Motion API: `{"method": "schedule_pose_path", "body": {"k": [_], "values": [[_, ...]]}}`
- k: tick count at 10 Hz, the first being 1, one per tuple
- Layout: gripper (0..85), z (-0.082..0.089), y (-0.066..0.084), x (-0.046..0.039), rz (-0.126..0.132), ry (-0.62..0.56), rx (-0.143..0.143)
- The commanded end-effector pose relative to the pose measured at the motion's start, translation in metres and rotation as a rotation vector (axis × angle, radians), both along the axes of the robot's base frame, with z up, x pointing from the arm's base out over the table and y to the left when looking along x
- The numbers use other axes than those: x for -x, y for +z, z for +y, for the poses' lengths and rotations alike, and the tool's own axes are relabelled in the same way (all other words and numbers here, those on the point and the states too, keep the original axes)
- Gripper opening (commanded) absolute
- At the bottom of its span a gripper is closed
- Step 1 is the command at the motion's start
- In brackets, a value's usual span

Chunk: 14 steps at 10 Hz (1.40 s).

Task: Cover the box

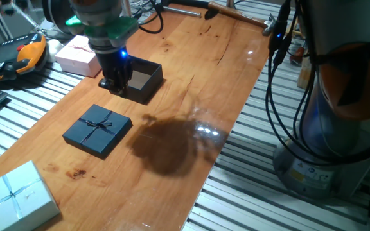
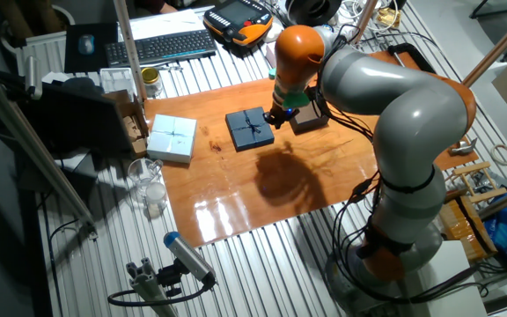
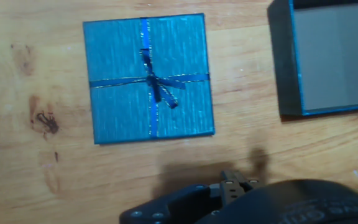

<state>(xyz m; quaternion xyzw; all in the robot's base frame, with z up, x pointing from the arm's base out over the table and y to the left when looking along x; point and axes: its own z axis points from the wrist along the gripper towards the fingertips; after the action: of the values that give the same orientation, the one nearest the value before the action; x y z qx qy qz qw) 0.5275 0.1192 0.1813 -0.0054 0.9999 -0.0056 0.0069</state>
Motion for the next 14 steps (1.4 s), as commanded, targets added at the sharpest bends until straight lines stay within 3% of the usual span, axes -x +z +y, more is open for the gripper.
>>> {"method": "schedule_pose_path", "body": {"k": [1, 3, 4, 7, 8, 14], "values": [[0.0, 0.0, 0.0, 0.0001, 0.001, 0.007, 0.006], [0.0, 0.0, 0.0, 0.0001, 0.019, 0.039, 0.004], [0.0, 0.0, 0.0, 0.0001, 0.002, 0.028, 0.008], [0.0, 0.0, 0.0, 0.0, -0.003, 0.01, 0.0], [0.0, 0.003, -0.002, -0.0022, -0.016, 0.004, -0.007], [0.0, 0.02, -0.034, -0.036, -0.031, 0.014, -0.014]]}}
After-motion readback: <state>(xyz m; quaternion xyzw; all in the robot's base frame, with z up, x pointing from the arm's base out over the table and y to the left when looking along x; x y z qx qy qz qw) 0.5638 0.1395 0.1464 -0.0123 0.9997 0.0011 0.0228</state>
